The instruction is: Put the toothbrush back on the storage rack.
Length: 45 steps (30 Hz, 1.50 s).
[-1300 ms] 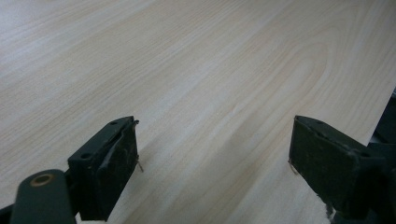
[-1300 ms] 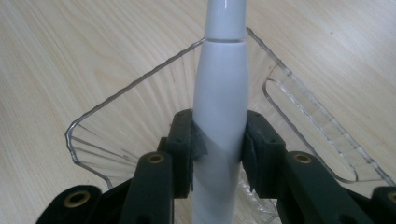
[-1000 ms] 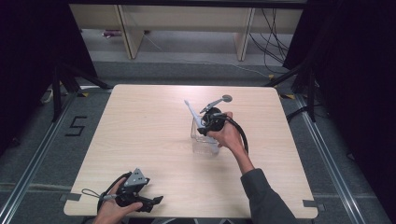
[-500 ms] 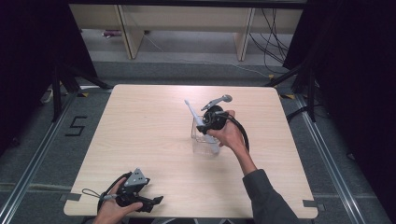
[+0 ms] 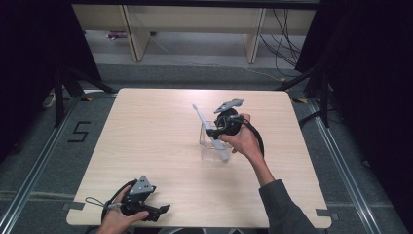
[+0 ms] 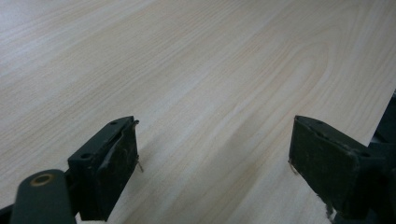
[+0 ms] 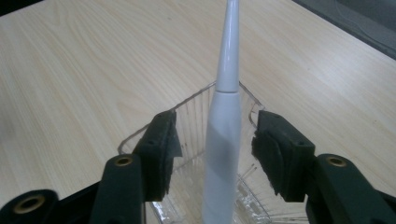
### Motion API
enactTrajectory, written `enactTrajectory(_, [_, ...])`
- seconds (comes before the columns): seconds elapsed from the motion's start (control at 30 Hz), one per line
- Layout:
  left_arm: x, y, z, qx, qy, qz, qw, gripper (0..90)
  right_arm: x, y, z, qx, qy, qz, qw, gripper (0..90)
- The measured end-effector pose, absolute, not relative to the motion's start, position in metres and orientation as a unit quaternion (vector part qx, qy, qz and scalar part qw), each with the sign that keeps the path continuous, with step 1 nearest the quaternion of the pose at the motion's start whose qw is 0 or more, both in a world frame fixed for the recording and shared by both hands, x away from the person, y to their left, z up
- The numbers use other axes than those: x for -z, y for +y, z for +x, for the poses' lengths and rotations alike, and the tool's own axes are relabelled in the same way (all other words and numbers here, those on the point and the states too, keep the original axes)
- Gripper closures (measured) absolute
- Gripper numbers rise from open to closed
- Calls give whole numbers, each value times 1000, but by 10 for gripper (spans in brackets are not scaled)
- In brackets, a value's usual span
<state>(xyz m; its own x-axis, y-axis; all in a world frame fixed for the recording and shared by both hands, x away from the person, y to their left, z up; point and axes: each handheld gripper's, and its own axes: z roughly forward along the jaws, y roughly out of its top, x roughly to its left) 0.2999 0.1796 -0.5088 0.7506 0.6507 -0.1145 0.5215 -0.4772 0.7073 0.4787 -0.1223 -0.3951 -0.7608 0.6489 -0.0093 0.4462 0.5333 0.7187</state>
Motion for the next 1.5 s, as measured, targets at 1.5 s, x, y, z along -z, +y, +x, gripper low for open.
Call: enactTrajectory(1.5, [510, 178, 299, -81, 346, 852, 385, 149, 378, -163, 437, -412, 843, 307, 160, 370])
